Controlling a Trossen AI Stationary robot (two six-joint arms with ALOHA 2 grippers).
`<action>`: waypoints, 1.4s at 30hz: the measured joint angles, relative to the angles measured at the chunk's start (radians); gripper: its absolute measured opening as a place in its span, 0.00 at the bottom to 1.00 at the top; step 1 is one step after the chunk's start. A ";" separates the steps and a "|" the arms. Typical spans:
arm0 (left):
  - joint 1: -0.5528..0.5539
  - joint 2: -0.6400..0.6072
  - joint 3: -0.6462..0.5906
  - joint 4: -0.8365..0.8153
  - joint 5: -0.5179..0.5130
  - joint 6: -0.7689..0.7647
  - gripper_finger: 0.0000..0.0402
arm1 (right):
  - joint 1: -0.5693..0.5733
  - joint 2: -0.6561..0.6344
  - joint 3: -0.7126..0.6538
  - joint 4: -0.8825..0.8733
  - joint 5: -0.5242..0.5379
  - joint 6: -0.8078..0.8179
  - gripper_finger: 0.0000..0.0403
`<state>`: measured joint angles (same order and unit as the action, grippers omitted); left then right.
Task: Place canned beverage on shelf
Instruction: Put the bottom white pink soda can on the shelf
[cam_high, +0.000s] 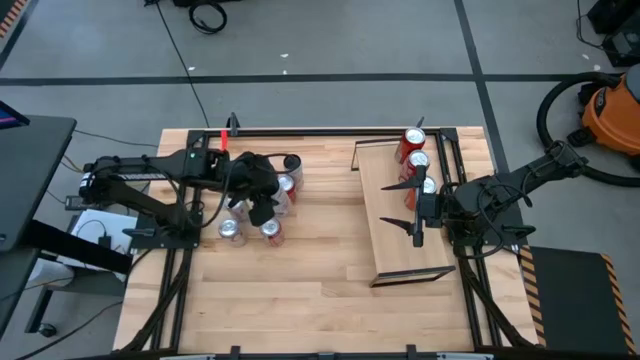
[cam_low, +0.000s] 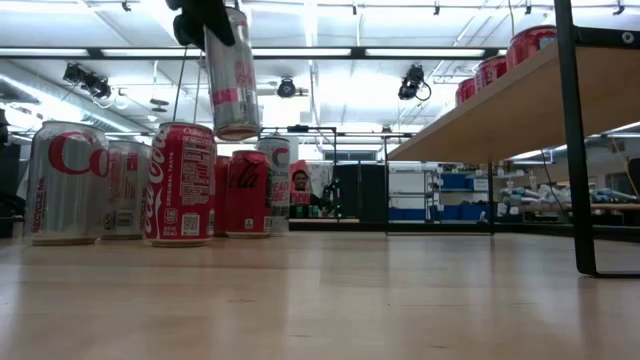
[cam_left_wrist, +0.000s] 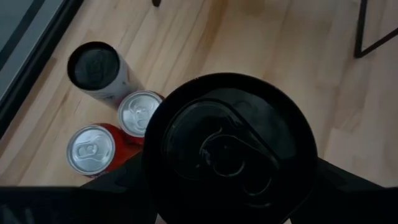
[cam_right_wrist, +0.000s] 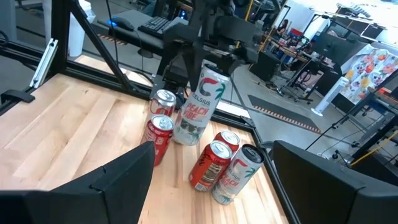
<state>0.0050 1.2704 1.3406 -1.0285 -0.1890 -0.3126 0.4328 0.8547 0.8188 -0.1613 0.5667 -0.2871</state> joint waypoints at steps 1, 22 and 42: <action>-0.005 0.000 0.000 0.002 0.000 -0.002 0.64 | 0.000 0.000 0.000 0.000 0.000 0.000 0.83; -0.099 0.267 0.240 0.110 0.026 0.001 0.64 | -0.004 0.003 0.000 0.019 -0.007 0.053 0.83; -0.097 0.717 1.013 -0.127 0.027 0.122 0.64 | 0.267 -0.017 0.059 -0.089 0.229 0.099 0.83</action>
<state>-0.0916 1.9879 2.3531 -1.1550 -0.1616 -0.1909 0.6995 0.8377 0.8778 -0.2502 0.7953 -0.1884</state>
